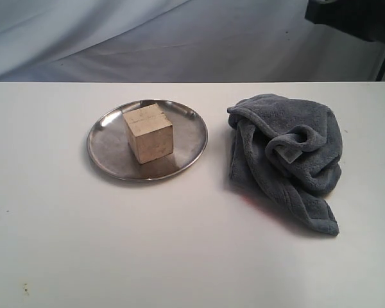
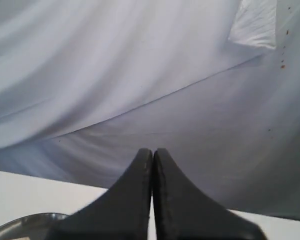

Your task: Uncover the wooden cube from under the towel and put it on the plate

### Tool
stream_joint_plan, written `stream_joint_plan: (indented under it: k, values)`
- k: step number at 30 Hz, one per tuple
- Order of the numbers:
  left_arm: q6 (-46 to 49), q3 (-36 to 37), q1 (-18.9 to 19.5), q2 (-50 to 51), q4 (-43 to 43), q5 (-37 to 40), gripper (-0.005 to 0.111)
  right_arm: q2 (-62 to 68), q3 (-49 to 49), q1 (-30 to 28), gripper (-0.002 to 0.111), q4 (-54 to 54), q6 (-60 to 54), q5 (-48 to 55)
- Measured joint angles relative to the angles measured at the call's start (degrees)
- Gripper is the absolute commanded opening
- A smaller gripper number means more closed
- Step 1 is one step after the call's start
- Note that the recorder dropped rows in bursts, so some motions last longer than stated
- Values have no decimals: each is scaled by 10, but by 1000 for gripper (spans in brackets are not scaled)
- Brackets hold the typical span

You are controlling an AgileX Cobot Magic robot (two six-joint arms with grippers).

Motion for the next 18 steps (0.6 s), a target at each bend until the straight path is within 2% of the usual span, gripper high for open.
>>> stream_joint_plan:
  k: [9, 18]
  values:
    - [0, 0, 0, 0, 0, 0, 1, -92, 74, -84, 0, 33, -25, -117]
    - [0, 0, 0, 0, 0, 0, 1, -178, 91, -89, 0, 68, -108, -121]
